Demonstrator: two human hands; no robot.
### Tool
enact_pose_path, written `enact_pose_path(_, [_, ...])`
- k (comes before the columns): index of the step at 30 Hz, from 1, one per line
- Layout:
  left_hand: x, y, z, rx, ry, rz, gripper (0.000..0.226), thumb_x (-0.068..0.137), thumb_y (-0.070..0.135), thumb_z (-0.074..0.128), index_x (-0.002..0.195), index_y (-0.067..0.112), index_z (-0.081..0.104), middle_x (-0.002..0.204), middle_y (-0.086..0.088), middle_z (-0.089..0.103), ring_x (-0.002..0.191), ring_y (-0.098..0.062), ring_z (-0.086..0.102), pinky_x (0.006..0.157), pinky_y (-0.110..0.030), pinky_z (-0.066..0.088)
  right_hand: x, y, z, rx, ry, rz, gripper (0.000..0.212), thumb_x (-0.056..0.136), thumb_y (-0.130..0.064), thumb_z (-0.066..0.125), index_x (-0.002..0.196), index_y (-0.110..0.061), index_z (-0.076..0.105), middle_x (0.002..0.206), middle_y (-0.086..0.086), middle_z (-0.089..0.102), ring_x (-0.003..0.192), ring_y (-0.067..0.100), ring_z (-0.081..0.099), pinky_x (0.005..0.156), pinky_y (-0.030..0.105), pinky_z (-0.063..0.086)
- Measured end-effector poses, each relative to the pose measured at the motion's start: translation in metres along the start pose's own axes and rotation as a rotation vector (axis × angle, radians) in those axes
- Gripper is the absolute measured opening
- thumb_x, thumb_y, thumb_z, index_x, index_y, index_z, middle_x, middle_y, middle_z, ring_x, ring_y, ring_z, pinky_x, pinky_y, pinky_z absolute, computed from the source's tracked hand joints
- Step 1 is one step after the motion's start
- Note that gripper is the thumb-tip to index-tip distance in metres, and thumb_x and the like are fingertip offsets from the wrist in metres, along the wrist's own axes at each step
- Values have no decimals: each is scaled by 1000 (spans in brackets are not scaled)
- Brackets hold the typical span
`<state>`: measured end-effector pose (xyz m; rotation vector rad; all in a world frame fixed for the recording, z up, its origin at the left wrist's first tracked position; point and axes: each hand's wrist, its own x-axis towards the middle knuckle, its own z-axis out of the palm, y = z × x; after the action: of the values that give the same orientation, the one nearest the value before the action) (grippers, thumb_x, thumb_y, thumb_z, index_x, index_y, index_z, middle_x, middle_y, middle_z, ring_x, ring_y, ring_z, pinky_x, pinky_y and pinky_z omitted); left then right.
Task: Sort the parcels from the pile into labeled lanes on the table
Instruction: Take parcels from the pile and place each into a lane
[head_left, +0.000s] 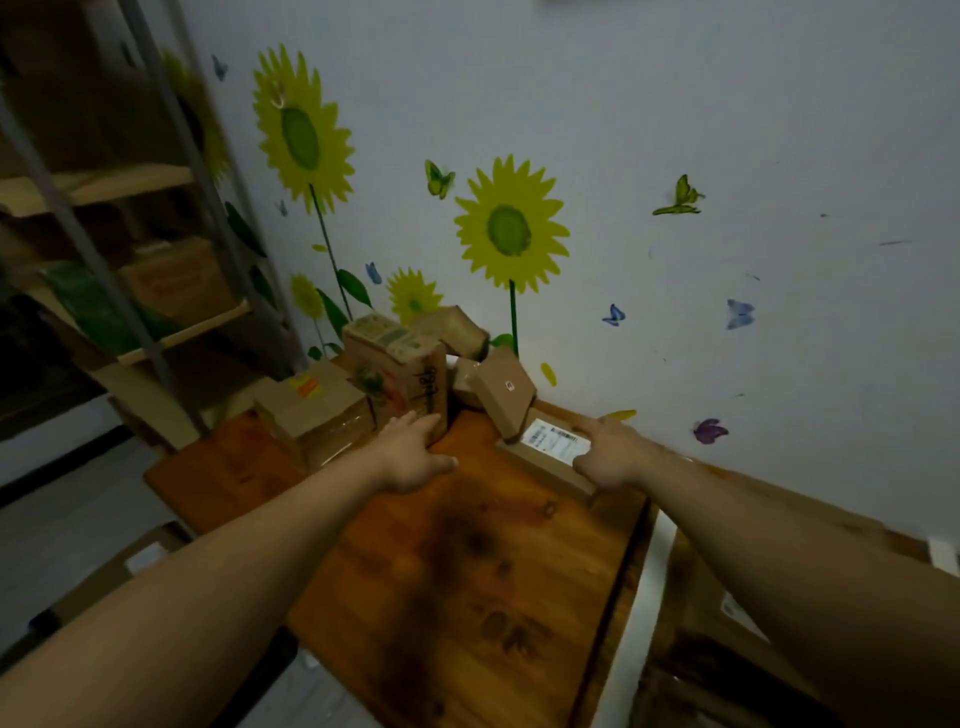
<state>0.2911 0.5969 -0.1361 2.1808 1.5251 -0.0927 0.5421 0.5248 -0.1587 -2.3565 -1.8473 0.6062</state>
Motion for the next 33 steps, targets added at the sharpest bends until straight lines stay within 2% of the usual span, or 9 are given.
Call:
enact_pose_path(2, [30,-5,2,2,-46,44,79,90,51,52,151,27,8,160,-5,-2,146,-29,-4,117,-44,7,19,3,17,6,-13,61,61,92,-36,52,148,-25,31,149,9,37,129,28,43,105,36,40])
enact_pose_path(8, [125,-26,27,90,-199,195,78,90,50,52,151,26,8,160,-5,0,147,-27,-2,119,-43,9,64,9,70,25,-69,252,60,100,-36,40,153,-20,18,158,11,18,143,29,22,116,41,19])
enact_pose_path(12, [188,-34,52,182,-257,283,78,90,50,51,151,28,7,160,-6,0,146,-28,-1,119,-44,9,88,7,90,132,-60,364,63,99,-26,48,152,-15,18,159,11,12,142,29,25,113,36,26])
enact_pose_path(14, [212,-32,70,202,-285,305,78,90,49,52,151,30,7,160,-8,0,146,-29,4,118,-41,14,102,12,105,197,-44,417,71,93,-24,57,152,-16,18,157,12,16,139,30,30,110,36,31])
enact_pose_path(18, [247,-24,110,85,-343,310,77,91,42,55,151,30,8,159,-9,1,145,-29,12,116,-41,22,123,32,136,363,0,562,88,84,-29,67,153,-25,12,154,14,18,134,34,35,109,45,38])
enact_pose_path(21, [264,-17,131,-79,-346,306,70,93,30,55,150,25,14,157,-9,15,141,-28,25,111,-39,30,131,43,151,494,2,575,92,84,-29,67,153,-35,5,155,12,16,131,34,38,105,44,42])
enact_pose_path(25, [265,-15,138,-273,-311,275,60,93,19,55,145,21,26,148,-8,34,134,-26,37,105,-37,36,128,49,160,497,22,584,80,89,-30,62,152,-33,14,145,13,36,116,27,52,91,35,49])
enact_pose_path(30, [239,-23,129,-239,-369,262,51,93,16,56,140,19,36,141,-8,43,124,-24,46,98,-33,42,104,43,160,473,-12,582,61,92,-30,59,146,-26,31,133,11,51,106,22,58,92,38,52])
enact_pose_path(33, [213,-28,128,-202,-393,227,48,93,19,56,138,21,38,133,-6,49,106,-18,54,81,-28,48,85,38,167,477,-38,565,60,91,-32,59,145,-26,33,135,10,48,109,23,56,93,37,52])
